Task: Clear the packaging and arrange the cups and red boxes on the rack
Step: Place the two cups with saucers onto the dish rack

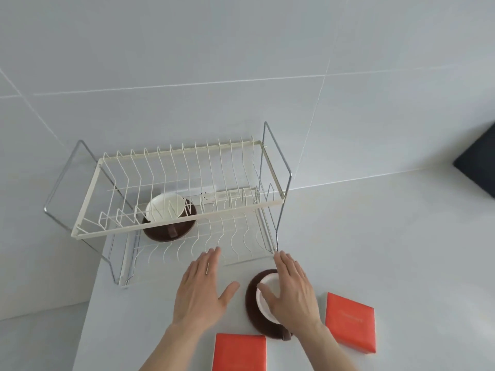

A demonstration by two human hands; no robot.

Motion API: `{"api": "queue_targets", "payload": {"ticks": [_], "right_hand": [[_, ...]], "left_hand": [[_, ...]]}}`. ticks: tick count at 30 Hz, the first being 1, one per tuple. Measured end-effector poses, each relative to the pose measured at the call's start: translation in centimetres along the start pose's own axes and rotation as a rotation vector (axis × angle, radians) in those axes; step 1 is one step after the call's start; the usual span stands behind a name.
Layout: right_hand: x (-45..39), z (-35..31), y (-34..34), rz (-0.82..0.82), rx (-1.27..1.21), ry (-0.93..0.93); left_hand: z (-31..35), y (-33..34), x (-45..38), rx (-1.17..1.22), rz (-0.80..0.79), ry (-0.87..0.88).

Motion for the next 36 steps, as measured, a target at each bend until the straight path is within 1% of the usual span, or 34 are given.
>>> {"api": "queue_targets", "payload": {"ticks": [6, 11, 14, 18, 22, 26, 31, 36], "right_hand": [[1.9, 3.4, -0.5, -0.086, -0.223, 0.285], [2.3, 4.9, 0.1, -0.167, -0.429, 0.513], [2.6, 5.3, 0.2, -0.193, -0.454, 0.579], [2.8, 5.4, 0.3, -0.193, -0.417, 0.653], [2.8, 5.2, 0.5, -0.189, -0.422, 0.713], [2.5, 5.8, 0.6, -0.144, -0.469, 0.764], [2.4, 5.1, -0.2, -0.112, -0.515, 0.741], [1.9, 3.4, -1.4, -0.081, -0.537, 0.678]], "left_hand": [[3.5, 1.9, 1.0, 0.242, -0.128, -0.076], [5.1, 4.3, 1.6, 0.455, -0.302, -0.206], [5.5, 5.3, 1.8, 0.533, -0.391, -0.283], [5.3, 5.9, 1.9, 0.547, -0.461, -0.351], [5.0, 5.9, 2.0, 0.594, -0.484, -0.418], [5.1, 5.3, 2.1, 0.642, -0.477, -0.424], [4.7, 4.3, 2.2, 0.666, -0.439, -0.423], [3.7, 2.5, 1.8, 0.710, -0.367, -0.404]]}}
Point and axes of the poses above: each hand's wrist, its own x-axis away from the middle knuckle, its own y-axis out of the palm, z = x × y, the point moved 4 cm from there along -x, towards the middle knuckle, and after that the axes turned 6 degrees about -x, right-handed, at the moved point
